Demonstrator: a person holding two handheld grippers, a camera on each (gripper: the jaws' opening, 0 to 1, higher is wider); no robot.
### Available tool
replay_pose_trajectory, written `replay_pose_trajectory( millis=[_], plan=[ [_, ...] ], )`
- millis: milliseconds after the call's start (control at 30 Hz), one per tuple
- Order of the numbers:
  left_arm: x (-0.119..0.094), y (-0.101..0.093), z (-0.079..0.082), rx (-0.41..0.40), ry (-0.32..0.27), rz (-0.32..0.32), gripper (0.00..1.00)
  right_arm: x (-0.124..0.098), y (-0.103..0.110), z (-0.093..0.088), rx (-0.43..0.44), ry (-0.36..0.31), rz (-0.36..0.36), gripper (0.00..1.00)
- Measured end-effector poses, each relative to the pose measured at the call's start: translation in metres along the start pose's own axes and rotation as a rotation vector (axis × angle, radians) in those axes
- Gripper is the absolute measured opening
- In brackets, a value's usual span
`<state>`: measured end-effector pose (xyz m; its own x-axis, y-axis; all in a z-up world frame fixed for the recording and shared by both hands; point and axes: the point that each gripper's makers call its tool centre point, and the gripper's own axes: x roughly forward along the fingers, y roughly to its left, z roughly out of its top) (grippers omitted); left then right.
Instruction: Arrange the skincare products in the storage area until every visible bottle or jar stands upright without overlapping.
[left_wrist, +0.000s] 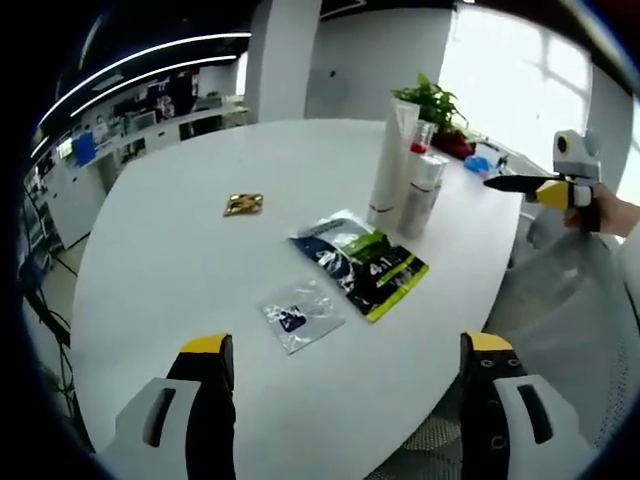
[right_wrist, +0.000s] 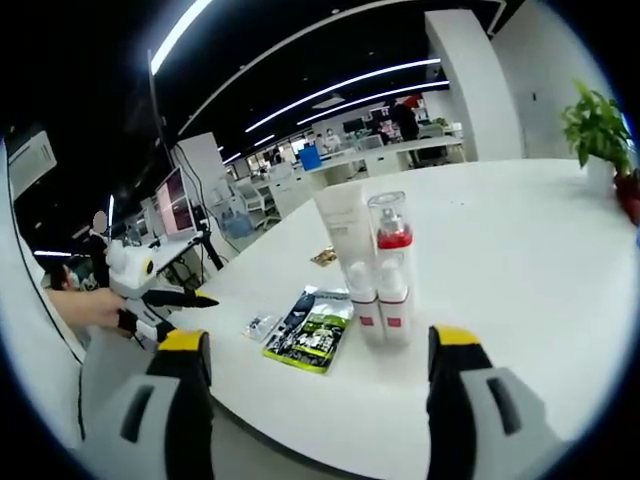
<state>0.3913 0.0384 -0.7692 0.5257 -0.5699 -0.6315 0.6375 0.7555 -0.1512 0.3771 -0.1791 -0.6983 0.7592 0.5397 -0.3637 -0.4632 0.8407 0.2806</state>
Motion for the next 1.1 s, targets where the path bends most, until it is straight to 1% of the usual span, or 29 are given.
replay_pose_trajectory(
  millis=[200, 467, 700, 900, 1100],
  plan=[
    [0.01, 0.011, 0.004, 0.01, 0.02, 0.006, 0.93, -0.001, -0.001, 0.002, 0.009, -0.01, -0.006, 0.9],
    [0.03, 0.028, 0.028, 0.042, 0.029, 0.006, 0.93, -0.001, -0.002, 0.002, 0.014, -0.013, -0.011, 0.9],
    [0.051, 0.046, 0.048, 0.059, 0.032, 0.023, 0.93, 0.0, -0.003, 0.001, 0.017, -0.008, -0.012, 0.9],
    [0.069, 0.058, 0.058, 0.081, 0.048, 0.037, 0.93, 0.0, -0.004, 0.002, 0.023, -0.014, -0.017, 0.9],
    [0.092, 0.072, 0.072, 0.102, 0.063, 0.041, 0.93, -0.001, -0.007, 0.004, 0.036, -0.025, -0.03, 0.9]
  ],
)
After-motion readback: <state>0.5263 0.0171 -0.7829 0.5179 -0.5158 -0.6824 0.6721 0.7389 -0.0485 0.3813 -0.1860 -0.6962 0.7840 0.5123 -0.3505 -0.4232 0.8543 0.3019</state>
